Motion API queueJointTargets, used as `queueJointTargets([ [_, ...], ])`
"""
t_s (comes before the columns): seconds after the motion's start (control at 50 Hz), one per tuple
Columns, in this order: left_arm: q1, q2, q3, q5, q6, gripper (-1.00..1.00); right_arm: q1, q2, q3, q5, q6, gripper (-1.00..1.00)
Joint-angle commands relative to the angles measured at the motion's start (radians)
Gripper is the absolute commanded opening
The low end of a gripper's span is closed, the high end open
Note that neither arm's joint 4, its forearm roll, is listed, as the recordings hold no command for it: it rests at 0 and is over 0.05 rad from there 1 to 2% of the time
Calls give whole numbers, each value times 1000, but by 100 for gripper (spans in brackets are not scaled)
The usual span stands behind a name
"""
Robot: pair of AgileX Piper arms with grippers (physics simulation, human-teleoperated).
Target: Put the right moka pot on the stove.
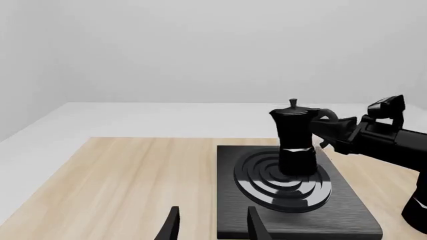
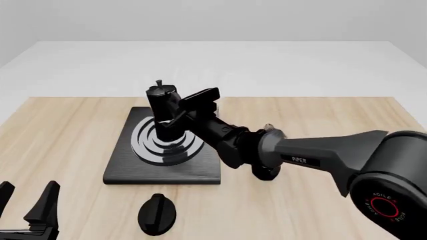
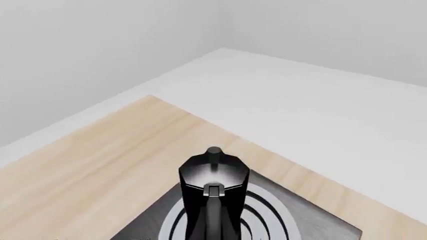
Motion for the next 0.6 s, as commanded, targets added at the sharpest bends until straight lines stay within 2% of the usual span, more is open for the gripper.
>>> queueJointTargets([
  [0.02,0,0,0,0,0,100,-8,30,-35,-28,19,-100],
  [0.26,0,0,0,0,0,100,-20,98,-81,-33,26,-100],
  [0.6,0,0,0,0,0,100,-7,151,-196,39,16,-100],
])
